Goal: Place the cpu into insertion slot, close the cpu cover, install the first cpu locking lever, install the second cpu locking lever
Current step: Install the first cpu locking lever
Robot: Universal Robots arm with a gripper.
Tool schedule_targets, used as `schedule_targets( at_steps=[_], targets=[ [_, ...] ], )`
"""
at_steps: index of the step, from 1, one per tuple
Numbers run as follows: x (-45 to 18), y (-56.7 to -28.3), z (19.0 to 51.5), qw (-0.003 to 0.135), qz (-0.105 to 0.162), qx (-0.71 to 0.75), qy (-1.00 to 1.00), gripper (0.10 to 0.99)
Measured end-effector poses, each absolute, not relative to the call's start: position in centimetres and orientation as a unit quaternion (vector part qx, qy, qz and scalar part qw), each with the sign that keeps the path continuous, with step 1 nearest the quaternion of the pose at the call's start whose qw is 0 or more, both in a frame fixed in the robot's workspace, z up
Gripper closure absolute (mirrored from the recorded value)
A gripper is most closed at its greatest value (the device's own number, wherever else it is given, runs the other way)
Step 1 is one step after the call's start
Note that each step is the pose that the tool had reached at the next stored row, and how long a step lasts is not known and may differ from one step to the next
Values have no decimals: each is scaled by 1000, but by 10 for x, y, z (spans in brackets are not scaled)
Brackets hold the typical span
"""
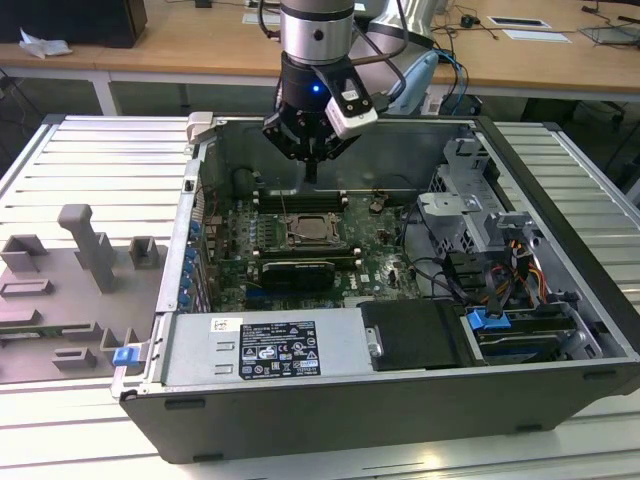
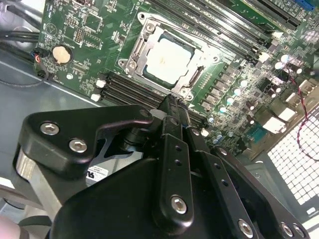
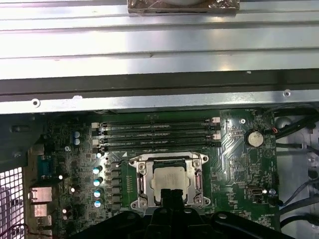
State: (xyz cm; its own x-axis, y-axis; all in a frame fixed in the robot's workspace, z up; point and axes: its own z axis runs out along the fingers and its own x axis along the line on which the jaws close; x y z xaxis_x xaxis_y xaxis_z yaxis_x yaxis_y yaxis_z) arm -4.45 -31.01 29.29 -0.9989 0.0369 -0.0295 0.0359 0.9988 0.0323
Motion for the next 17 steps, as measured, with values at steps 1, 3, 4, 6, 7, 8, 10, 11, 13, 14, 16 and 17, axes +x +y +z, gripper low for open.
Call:
schedule_targets(
  at_steps=[1, 3, 4, 6, 7, 8, 10, 11, 13, 14, 16, 17],
  targets=[
    [-45, -310, 293, 15, 16, 14, 1000, 980],
    [-45, -310, 293, 15, 16, 7, 1000, 980],
    [-45, -310, 293, 15, 16, 5, 1000, 980],
    [-45, -310, 293, 15, 16, -2, 1000, 980],
    [-45, -310, 293, 15, 16, -5, 1000, 980],
    [-45, -310, 293, 15, 16, -9, 1000, 980],
    [-45, -310, 293, 14, 16, -16, 1000, 980],
    [-45, -310, 293, 14, 16, -20, 1000, 980],
    [-45, -310, 293, 14, 17, -29, 999, 980],
    [-45, -310, 293, 14, 17, -33, 999, 980],
    [-45, -310, 293, 14, 17, -41, 999, 980],
    [-45, -310, 293, 14, 17, -44, 999, 980]
  ],
)
